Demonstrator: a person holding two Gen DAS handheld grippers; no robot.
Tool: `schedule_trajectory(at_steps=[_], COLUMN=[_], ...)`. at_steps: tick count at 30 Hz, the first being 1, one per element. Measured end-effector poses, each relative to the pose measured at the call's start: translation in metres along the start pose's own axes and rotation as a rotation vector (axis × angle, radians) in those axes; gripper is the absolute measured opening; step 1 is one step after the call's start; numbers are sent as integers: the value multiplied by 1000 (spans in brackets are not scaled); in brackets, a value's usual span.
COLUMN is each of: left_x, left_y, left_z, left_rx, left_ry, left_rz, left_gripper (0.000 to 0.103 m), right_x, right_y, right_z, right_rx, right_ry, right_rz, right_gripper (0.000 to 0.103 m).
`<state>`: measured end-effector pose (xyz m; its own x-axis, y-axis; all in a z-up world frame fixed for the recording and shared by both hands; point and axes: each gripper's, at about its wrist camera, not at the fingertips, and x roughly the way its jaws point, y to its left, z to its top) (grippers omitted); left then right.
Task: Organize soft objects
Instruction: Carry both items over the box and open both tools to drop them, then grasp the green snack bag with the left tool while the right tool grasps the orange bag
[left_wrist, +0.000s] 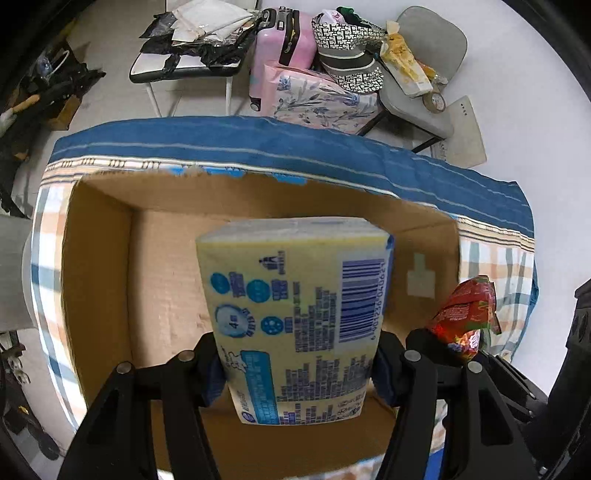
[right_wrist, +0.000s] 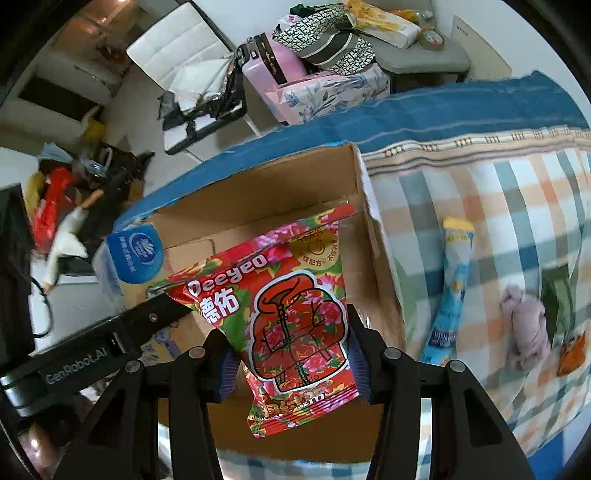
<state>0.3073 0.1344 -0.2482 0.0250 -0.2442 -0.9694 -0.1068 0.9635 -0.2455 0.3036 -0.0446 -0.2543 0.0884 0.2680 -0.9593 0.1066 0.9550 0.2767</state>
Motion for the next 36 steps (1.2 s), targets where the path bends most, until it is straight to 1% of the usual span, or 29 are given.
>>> schedule_trajectory(at_steps=[4, 5, 7, 9, 11, 14, 15, 17, 20, 22, 29, 33, 36], left_x=[11, 13, 16, 16, 15, 10, 9, 4, -3, -11, -41, -53, -63], left_y=[4, 3, 1, -1, 2, 3, 3, 2, 5, 8, 9, 10, 8], left_z=[12, 13, 15, 15, 17, 17, 15, 11, 4, -4, -40, -63, -79], left_rx=[1, 2, 12, 18, 13, 24, 34, 57, 67, 72, 111, 114, 115], left_ry=[23, 28, 27, 17, 9, -8, -13, -33, -52, -74, -163, -190, -217], left_rz=[8, 6, 16, 37, 39, 54, 66, 95, 106, 118, 184, 198, 212], left_gripper=[61, 61, 61, 68, 78, 88, 89, 93, 96, 97, 97, 97, 97], right_x=[19, 32, 37, 40, 38, 33, 30, 25, 16, 10, -4, -17, -31], right_y=[9, 13, 12, 10, 8, 3, 2, 1, 4, 5, 10, 14, 15], right_z=[18, 28, 35, 39, 41, 44, 43, 42, 36, 30, -1, -21, -37], right_rx=[-27, -29, -34, -31, -30, -22, -25, -34, -60, -74, -116, -146, -166], right_ry=[17, 25, 33, 31, 23, 14, 12, 7, -13, -19, -29, -49, -68], right_rz=[-45, -55, -70, -82, -92, -101, -103, -108, -136, -134, -145, -152, -130], right_gripper=[53, 53, 54, 58, 64, 73, 75, 87, 96, 103, 103, 103, 103])
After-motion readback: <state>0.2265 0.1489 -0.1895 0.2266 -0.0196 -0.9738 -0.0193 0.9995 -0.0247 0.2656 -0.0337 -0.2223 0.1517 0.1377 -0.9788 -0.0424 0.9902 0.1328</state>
